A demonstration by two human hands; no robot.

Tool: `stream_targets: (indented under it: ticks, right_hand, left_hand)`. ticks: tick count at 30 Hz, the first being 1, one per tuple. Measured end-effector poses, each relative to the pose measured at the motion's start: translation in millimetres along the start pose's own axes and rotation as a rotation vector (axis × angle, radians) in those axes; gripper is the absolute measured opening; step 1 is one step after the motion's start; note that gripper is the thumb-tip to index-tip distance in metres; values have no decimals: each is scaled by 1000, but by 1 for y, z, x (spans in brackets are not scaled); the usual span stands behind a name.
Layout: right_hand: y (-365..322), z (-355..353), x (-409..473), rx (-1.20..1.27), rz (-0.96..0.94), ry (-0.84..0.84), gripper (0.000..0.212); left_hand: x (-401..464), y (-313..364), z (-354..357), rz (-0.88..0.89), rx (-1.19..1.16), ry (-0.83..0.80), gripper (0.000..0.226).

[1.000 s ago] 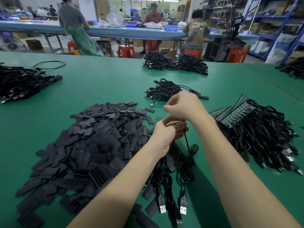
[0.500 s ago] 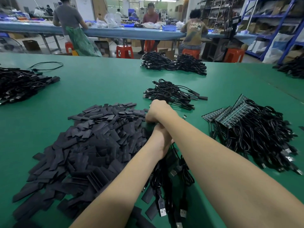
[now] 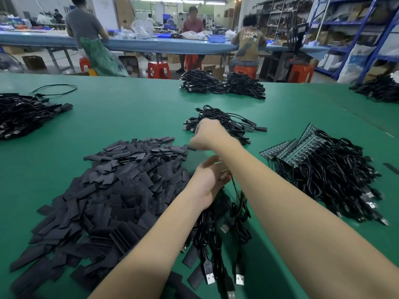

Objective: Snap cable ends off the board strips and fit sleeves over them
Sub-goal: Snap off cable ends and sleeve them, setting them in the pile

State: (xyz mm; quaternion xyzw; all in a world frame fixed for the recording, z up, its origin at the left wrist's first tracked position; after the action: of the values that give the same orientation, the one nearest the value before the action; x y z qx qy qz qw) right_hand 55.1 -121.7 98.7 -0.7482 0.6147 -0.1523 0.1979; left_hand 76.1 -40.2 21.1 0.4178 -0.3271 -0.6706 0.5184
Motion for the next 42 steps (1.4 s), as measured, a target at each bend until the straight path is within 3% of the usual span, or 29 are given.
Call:
stream_targets:
  ticks: [3,6,9,12,23,31,36,42]
  right_hand:
    - [18,-31,-13,447,-9,136,8]
    - [46,-47,-40,951,-32,249,19]
    - [77,-46,-64,1382,0,141,25]
    - [99,-38,-78,1582,20,24,29]
    - [116,-27,-85,1710,-3,14,16]
    - [115,-23,-85,1814,-6,46,16]
    - [111,-20,-84,1757,-20,67,17]
    - [112,-24,-88,1737,26,-62,16]
  left_hand:
    - [2,1,-2,-50,-80,29,13]
    - [1,4,-2,-49,-151,-12,11]
    - [-2,7,-2,-65,-179,-73,8]
    - [-5,6,1,-93,-185,-133,9]
    - [-5,3,0,-123,-186,-274,16]
    - [-5,3,-1,-106,-137,-281,19]
    - [-6,5,0,-71,-159,-285,17]
    - [-8,18,-2,-57,-30,-308,18]
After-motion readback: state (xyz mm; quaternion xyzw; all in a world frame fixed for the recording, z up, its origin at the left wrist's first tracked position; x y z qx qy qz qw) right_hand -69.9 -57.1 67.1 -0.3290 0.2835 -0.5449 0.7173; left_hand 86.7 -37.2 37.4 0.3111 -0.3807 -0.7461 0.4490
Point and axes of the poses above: each hand's wrist, its own x-axis towards the middle knuckle, its own z-axis out of the palm, y = z × x, the point moved 3 cm from there along x, towards the middle knuckle, and after that the axes turned 6 degrees about x, right-handed, at the moved point
